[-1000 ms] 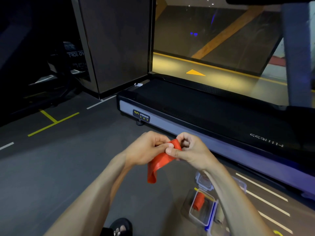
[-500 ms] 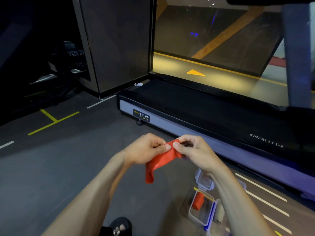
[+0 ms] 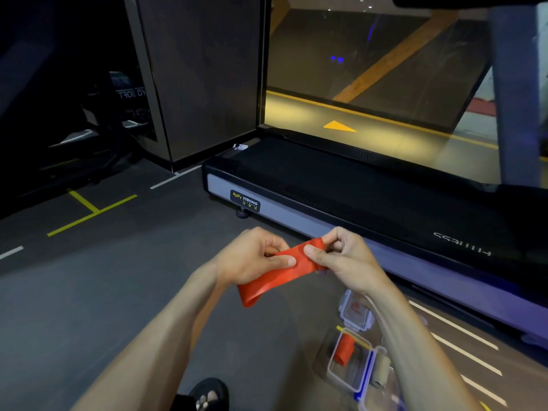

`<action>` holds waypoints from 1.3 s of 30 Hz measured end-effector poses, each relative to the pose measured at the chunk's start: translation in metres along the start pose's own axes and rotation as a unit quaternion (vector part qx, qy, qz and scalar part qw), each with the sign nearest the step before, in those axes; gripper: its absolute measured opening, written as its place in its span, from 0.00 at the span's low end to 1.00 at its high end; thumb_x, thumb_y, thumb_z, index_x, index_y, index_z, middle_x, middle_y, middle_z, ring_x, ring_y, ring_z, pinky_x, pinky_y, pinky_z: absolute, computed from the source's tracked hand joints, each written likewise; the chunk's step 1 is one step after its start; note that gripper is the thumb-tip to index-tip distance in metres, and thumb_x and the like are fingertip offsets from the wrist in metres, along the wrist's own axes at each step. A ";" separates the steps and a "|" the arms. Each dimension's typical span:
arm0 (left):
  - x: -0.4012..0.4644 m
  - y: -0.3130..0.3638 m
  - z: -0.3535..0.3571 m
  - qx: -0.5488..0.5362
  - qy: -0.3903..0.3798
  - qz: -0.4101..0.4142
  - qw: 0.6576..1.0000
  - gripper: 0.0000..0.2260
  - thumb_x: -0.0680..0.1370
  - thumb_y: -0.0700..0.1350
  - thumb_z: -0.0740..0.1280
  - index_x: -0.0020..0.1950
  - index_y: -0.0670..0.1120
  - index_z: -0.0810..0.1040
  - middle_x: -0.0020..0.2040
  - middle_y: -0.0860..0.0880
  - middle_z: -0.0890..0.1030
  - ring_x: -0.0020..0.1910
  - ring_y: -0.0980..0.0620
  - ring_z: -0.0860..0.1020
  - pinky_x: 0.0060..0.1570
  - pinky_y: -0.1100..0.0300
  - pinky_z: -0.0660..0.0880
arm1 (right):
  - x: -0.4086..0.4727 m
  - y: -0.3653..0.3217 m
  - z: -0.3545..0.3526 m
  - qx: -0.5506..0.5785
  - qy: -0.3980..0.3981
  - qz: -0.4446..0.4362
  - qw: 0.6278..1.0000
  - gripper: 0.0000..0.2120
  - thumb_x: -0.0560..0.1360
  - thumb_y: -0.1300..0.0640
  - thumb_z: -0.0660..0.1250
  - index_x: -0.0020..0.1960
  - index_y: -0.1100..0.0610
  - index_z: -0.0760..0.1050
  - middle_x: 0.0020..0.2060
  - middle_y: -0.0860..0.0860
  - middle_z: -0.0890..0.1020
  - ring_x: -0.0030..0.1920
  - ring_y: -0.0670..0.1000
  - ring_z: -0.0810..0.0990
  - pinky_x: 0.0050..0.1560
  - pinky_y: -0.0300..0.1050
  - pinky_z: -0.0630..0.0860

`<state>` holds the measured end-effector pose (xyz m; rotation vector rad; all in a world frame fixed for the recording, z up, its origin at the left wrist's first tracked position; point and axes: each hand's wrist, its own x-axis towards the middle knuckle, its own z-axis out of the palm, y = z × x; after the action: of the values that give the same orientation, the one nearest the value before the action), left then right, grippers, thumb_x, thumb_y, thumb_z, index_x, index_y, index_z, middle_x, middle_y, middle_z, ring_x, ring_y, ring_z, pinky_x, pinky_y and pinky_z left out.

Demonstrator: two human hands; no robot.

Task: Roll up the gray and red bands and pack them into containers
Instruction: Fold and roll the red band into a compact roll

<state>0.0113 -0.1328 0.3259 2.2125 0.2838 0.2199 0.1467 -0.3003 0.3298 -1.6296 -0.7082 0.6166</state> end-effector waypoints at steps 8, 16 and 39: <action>0.002 0.001 0.003 -0.084 -0.024 0.007 0.996 0.06 0.82 0.46 0.70 0.48 0.46 0.84 0.38 0.54 0.85 0.34 0.62 0.78 0.38 0.68 0.72 | 0.003 0.000 0.002 0.018 -0.024 -0.012 0.999 0.20 0.67 0.59 0.82 0.43 0.58 0.69 0.27 0.46 0.79 0.29 0.49 0.79 0.32 0.42 0.77; -0.001 0.010 0.006 -0.134 -0.052 0.032 0.989 0.08 0.84 0.44 0.66 0.54 0.43 0.83 0.47 0.46 0.87 0.42 0.56 0.81 0.44 0.63 0.76 | 0.006 0.004 0.003 -0.001 -0.056 -0.036 0.998 0.20 0.68 0.60 0.81 0.38 0.56 0.68 0.27 0.46 0.75 0.29 0.45 0.74 0.31 0.36 0.72; 0.001 0.010 0.013 -0.030 -0.021 0.058 0.998 0.19 0.80 0.63 0.63 0.46 0.48 0.82 0.38 0.42 0.81 0.34 0.55 0.73 0.36 0.52 0.70 | -0.002 0.003 0.006 -0.090 -0.098 -0.060 0.989 0.26 0.63 0.56 0.85 0.40 0.53 0.66 0.34 0.52 0.72 0.36 0.50 0.67 0.38 0.48 0.66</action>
<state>0.0171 -0.1483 0.3265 2.1738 0.1241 0.2408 0.1412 -0.2987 0.3260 -1.6910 -1.0246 0.6460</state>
